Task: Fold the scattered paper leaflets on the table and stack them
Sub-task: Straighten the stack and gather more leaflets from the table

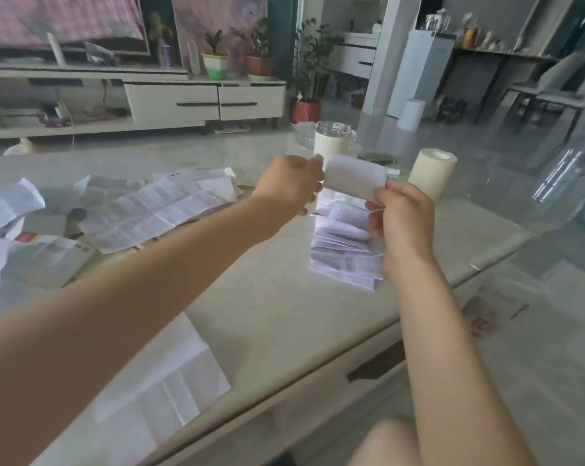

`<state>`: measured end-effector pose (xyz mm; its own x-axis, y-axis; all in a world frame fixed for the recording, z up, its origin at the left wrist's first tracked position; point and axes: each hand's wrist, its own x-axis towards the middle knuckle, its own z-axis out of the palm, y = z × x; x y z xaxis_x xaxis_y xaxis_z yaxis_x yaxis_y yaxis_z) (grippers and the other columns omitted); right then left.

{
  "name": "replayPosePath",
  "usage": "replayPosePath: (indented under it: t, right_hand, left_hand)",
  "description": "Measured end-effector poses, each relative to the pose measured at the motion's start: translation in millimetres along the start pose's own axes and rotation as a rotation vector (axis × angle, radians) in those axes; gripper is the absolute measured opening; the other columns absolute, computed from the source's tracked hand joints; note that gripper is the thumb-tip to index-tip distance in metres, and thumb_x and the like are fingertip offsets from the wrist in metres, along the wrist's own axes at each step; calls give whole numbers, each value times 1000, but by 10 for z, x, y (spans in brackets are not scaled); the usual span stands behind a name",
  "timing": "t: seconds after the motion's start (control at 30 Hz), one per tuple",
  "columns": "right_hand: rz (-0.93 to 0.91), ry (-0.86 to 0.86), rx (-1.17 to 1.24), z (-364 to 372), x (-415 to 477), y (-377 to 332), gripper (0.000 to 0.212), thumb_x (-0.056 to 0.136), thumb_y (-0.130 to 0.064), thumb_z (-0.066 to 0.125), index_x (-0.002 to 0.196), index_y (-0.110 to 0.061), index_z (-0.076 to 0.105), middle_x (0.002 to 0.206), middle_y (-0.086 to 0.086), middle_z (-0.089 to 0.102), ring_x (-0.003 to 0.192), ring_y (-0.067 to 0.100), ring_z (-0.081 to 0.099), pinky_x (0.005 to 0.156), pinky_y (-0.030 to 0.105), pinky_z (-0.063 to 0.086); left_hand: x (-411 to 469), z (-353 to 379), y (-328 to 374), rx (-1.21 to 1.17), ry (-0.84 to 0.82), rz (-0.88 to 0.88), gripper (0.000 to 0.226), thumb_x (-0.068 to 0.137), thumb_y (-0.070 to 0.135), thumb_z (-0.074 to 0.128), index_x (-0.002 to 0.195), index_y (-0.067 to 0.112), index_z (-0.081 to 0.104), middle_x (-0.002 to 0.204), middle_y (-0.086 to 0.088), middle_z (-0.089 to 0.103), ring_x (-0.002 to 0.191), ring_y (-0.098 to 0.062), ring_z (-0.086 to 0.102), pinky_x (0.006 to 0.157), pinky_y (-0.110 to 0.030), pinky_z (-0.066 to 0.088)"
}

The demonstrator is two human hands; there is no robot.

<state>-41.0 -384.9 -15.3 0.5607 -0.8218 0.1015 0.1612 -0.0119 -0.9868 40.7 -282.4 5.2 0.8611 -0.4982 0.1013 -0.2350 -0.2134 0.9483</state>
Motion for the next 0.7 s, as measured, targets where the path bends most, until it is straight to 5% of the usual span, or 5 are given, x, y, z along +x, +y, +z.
replayPosePath:
  t: [0.1, 0.23, 0.37, 0.6, 0.7]
  right_hand:
    - [119, 138, 91, -188, 202, 78, 29, 84, 4, 44, 66, -16, 53, 57, 3, 47, 28, 4, 34, 34, 11, 23]
    - [256, 160, 55, -344, 380, 225, 25, 86, 0, 46, 69, -17, 54, 60, 2, 51, 26, 2, 36, 32, 11, 25]
    - [266, 105, 16, -395, 435, 277, 26, 86, 2, 45, 68, -15, 54, 61, 3, 50, 25, 1, 35, 32, 10, 23]
    - [255, -148, -339, -385, 323, 389, 25, 85, 1, 50, 66, -15, 56, 58, 3, 54, 27, 4, 37, 33, 11, 25]
    - [170, -183, -592, -383, 304, 518, 12, 81, -1, 52, 71, -2, 58, 61, 10, 61, 39, 16, 43, 36, 16, 30]
  left_hand:
    - [205, 213, -44, 321, -116, 84, 22, 100, 24, 34, 98, 17, 55, 110, -8, 59, 93, -21, 50, 80, -28, 39]
    - [253, 364, -294, 554, -120, 218, 25, 97, 17, 42, 105, 14, 65, 116, -3, 62, 99, -23, 55, 81, -22, 39]
    - [127, 363, -564, 614, -23, 392, 22, 93, 16, 49, 102, 14, 69, 106, -7, 65, 101, -28, 56, 92, -41, 42]
    - [-103, 419, -850, 809, -167, 402, 29, 96, 25, 43, 97, 13, 69, 104, -2, 66, 99, -26, 53, 86, -35, 39]
    - [-138, 419, -923, 812, -199, 383, 42, 91, 34, 33, 95, 14, 70, 101, 0, 66, 95, -27, 53, 84, -36, 41]
